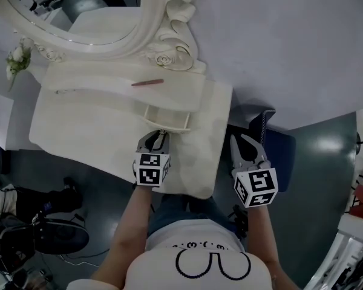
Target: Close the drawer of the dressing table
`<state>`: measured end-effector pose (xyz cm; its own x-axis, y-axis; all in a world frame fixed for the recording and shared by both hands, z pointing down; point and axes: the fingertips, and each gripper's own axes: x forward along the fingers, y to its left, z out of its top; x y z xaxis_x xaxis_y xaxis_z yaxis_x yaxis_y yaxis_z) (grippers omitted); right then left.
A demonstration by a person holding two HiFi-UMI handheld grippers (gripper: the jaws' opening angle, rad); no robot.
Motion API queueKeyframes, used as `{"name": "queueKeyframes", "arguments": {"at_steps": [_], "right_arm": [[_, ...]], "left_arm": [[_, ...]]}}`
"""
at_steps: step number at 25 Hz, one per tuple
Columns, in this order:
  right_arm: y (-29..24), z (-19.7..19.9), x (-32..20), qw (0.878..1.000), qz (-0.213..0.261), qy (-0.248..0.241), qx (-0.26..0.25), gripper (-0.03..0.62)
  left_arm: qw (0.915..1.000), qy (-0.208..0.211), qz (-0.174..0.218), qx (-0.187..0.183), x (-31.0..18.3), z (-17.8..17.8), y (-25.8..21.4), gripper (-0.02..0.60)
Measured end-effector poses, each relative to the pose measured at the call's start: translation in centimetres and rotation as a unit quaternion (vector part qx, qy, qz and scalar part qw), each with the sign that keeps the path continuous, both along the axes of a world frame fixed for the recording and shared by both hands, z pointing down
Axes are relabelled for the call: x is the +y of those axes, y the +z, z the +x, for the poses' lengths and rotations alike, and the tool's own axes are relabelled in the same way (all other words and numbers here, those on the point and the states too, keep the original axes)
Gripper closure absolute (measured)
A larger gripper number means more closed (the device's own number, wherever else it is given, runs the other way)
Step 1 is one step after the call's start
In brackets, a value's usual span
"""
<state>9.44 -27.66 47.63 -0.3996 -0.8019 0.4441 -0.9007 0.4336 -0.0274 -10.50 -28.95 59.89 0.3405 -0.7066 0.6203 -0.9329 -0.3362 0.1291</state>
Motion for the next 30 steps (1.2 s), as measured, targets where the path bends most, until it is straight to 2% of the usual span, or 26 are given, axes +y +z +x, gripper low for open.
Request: {"name": "queueKeyframes", "arguments": {"at_steps": [7,30], "right_arm": [[0.1,0.0,0.7,1.0,-0.003,0.004,0.004,0.589],[-0.1,1.7,1.0,0.999,-0.006,0.023,0.025,0.589]], "left_arm": [[1.0,-0.008,-0.003,0.001,-1.7,0.3,0.1,0.491],[0.9999,0.011,-0.002,0.012,-7.5,1.8,0.3,0.491]]}}
